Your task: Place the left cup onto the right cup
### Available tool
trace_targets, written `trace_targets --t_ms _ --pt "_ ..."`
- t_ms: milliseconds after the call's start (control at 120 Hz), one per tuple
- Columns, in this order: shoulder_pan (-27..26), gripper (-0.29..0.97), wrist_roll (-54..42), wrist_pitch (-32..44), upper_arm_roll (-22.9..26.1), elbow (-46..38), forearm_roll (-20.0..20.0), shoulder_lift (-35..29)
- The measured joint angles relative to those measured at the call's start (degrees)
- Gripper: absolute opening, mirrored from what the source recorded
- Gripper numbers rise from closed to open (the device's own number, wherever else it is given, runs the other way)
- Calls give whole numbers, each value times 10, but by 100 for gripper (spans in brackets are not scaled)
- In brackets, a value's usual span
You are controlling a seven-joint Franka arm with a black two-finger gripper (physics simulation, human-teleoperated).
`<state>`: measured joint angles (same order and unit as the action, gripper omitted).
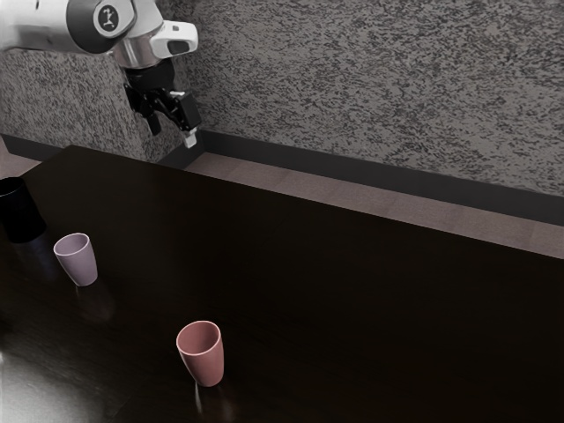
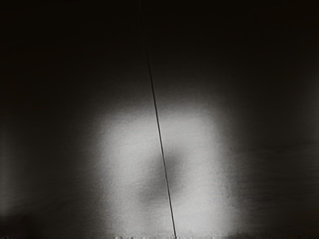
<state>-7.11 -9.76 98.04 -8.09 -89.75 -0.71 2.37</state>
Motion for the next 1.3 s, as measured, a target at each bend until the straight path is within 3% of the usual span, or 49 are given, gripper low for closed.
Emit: trace_targets --t_ms 250,492,650,817,1142,1300 --pt "-8 68 -3 -3 -1 -9 0 0" --pt "-34 68 -3 -1 -29 -130 3 -65" --pt "31 68 5 20 -71 -198 13 -95" --pt "53 68 11 77 -86 -274 30 -108" --pt "151 68 2 193 -111 -257 39 11" --pt "140 68 -8 226 -108 -234 32 64"
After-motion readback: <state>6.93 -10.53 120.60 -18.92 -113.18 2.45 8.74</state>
